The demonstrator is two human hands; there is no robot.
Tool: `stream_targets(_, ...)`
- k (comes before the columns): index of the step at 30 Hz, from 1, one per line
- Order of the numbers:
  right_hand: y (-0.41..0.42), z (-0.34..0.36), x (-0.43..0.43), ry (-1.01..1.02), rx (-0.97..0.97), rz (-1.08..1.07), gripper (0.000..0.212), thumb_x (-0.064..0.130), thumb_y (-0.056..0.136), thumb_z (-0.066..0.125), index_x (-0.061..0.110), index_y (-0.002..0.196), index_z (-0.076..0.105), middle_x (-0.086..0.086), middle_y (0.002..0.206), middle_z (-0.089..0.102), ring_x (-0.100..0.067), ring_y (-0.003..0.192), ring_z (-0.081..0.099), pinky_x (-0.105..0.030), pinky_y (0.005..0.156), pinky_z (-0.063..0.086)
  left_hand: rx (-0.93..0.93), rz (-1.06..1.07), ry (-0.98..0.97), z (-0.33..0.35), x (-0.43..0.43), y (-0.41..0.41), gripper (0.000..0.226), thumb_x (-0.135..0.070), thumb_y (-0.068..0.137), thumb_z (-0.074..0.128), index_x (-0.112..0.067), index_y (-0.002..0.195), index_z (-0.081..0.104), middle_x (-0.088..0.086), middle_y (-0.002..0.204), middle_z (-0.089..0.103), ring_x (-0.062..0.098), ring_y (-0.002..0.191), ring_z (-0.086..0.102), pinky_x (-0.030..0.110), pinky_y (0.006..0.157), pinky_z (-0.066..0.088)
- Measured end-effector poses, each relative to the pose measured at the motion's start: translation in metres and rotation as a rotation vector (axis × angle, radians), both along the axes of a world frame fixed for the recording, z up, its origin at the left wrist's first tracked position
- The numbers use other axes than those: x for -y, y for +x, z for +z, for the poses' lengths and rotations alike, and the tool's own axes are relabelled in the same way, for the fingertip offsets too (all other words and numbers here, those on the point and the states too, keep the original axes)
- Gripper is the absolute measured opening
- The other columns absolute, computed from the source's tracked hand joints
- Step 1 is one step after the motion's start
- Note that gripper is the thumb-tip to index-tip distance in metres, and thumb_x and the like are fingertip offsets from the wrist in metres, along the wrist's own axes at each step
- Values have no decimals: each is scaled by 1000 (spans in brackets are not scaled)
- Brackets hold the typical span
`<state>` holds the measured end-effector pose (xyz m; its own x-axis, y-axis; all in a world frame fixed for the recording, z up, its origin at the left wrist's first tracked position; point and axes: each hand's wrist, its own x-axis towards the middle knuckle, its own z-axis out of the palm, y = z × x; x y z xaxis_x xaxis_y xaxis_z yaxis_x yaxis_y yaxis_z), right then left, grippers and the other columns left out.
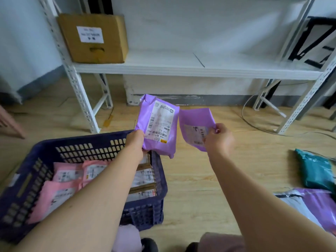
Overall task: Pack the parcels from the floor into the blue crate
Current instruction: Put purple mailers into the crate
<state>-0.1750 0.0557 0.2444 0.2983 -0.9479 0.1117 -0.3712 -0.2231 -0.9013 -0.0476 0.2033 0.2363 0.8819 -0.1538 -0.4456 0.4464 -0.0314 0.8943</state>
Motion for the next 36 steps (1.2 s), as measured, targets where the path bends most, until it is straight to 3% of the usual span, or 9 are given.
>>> stream_targets(4,33,7,-35,-78,-4,154,23,16,91,41,21,98,62,-6,87,67,-26,75,61,-33,62,49,51,128,86,4,-38,22,15,-2,86,42,-5,79,55,16,97,57,27,84,53,36,69,46)
stream_targets(7,54,8,-60,-159,-73,293,25,16,94,40,22,105,62,-4,93,67,-26,78,58,-29,61,42,137,262,216,8,-65,39,28,-4,93,40,8,111,58,20,110,57,26,88,50,31,58,40)
stream_targets(11,70,3,-81,-277,-175,439,23,19,95,42,23,108,61,-4,96,67,-25,76,56,-28,59,38,169,307,379,5,-95,52,37,-9,100,33,9,128,49,23,134,51,35,120,51,36,89,44)
stream_targets(14,77,-6,-86,-347,-258,534,25,18,96,41,21,109,61,-3,96,66,-23,75,53,-27,58,34,168,338,457,-4,-114,61,37,-9,100,31,10,127,49,22,121,55,34,110,54,33,74,43)
stream_targets(18,91,-19,-90,-379,-297,603,26,16,96,40,19,109,61,-4,96,67,-25,79,58,-30,60,42,291,314,601,-15,-140,81,35,-10,97,34,7,116,58,28,121,58,41,104,55,38,83,42)
stream_targets(24,132,-41,-117,-352,-372,667,27,13,93,42,19,110,61,-5,97,66,-28,79,56,-29,56,36,394,177,876,-35,-172,101,26,-7,94,36,0,102,60,25,110,61,42,101,56,34,72,35)
stream_targets(28,164,-59,-140,-217,-402,682,28,13,91,40,22,104,63,-3,90,66,-25,74,52,-23,47,24,416,63,1114,-51,-194,121,27,-10,94,35,-4,100,61,22,113,62,39,107,57,38,79,42)
stream_targets(32,198,-79,-162,-312,-484,820,30,13,93,39,20,107,65,-7,104,67,-30,94,58,-28,59,31,590,-142,1443,-68,-215,139,24,-9,93,41,-10,100,64,17,109,65,34,108,57,37,83,42)
stream_targets(36,227,-100,-174,-232,-558,900,30,15,91,42,22,105,68,-6,103,68,-31,96,61,-29,66,40,827,-492,1682,-74,-215,166,26,-13,88,47,-17,104,66,6,110,66,25,111,53,35,93,37)
